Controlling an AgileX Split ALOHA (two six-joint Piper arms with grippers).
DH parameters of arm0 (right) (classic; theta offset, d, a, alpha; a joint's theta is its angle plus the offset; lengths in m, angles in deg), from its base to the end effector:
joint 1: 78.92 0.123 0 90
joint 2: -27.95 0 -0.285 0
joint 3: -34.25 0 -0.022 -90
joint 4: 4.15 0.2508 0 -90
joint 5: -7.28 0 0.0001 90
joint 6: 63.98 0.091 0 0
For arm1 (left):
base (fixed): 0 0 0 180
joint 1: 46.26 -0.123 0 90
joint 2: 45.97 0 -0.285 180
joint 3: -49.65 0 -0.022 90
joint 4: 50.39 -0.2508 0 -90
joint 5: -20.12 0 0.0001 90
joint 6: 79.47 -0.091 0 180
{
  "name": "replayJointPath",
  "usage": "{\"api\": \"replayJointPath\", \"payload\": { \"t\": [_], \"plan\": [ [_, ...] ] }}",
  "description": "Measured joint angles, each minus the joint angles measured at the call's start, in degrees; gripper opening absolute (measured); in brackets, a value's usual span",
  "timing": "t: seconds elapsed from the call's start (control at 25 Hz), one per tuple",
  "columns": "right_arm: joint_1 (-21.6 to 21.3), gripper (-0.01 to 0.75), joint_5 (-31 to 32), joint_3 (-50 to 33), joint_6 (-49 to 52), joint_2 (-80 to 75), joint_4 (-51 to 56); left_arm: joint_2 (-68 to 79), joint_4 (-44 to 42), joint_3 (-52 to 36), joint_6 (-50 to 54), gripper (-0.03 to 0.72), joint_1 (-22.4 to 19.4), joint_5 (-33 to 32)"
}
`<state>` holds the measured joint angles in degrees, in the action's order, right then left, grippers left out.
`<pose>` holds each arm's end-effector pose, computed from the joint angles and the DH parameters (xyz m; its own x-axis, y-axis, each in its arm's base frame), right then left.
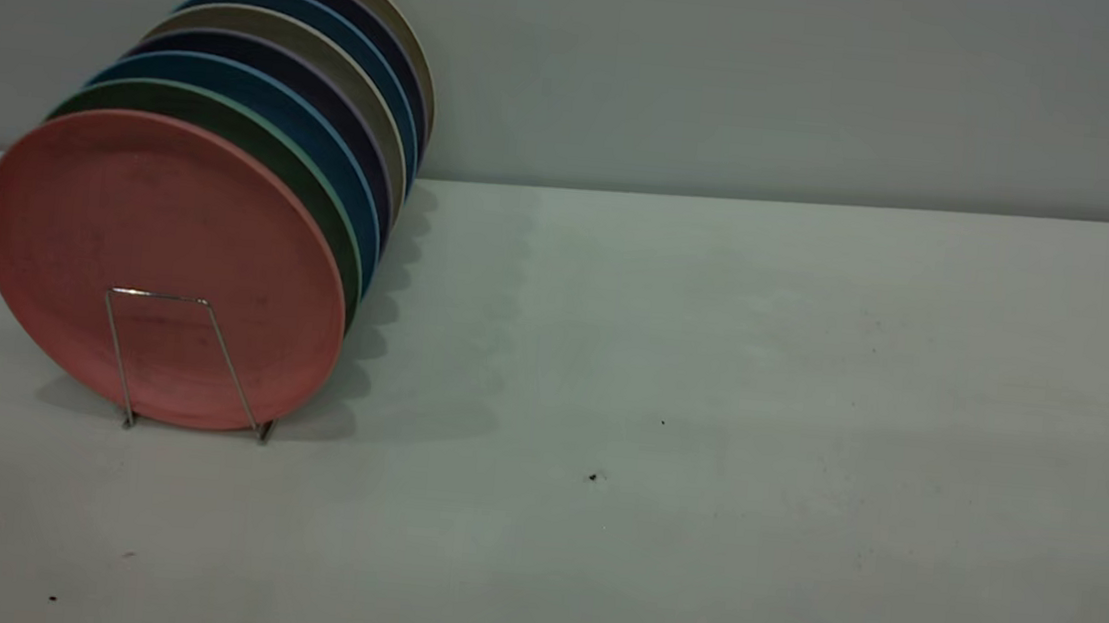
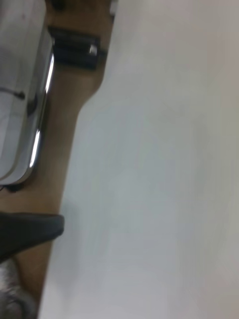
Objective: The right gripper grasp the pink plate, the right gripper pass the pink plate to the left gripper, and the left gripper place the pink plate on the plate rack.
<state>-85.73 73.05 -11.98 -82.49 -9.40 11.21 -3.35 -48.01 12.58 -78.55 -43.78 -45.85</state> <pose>0.0683 0.0140 0.2704 -0.8263 -0.1058 -0.5532 -0.1871 0.9780 0.0924 0.0841 -0.0071 0.3074 -0.8264 0.0028 -0.5630 0.0374 0.9981 -0.0499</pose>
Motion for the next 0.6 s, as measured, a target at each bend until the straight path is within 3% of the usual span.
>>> {"api": "replayJointPath", "payload": {
  "t": [0.12,0.32,0.6],
  "plan": [
    [0.63,0.438,-0.59,-3.42,4.43,1.81,-5.22,-3.44,0.0,-3.91,0.07,0.476,0.0,0.36],
    [6.52,0.438,-1.51,-3.92,11.34,3.46,-10.61,-7.23,-0.05,-8.27,0.07,0.555,0.0,1.89],
    [9.1,0.438,-1.58,-3.92,13.85,12.42,-12.4,-9.72,-0.05,-12.2,-0.37,0.567,0.0,2.68]
  ]
}}
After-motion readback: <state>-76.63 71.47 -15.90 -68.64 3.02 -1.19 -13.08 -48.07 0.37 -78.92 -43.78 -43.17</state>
